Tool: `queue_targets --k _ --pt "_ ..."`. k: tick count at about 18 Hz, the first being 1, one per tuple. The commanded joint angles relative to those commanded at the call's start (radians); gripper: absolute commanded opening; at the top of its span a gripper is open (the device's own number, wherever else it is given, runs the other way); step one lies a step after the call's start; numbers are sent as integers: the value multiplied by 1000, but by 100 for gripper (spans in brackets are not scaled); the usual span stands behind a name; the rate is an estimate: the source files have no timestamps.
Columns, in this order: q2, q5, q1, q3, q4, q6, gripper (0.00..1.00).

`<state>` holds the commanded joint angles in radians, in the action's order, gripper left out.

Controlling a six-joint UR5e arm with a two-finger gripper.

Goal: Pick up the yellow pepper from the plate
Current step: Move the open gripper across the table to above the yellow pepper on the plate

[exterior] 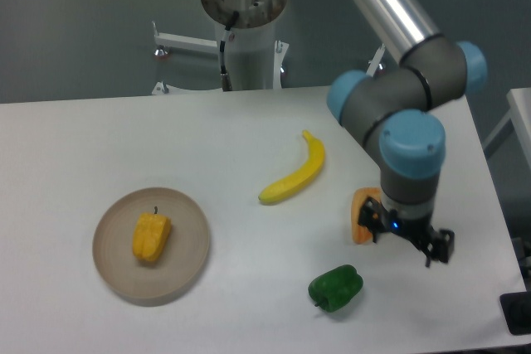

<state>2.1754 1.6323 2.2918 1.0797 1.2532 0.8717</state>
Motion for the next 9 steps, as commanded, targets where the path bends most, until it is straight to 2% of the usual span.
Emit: queue_targets --k 4,6,9 --pt "-92 -80 -80 74 55 -207 100" --pt "-108 -124 -130 101 87 -305 100" --pt "-120 -147 -202 152 89 -396 100"
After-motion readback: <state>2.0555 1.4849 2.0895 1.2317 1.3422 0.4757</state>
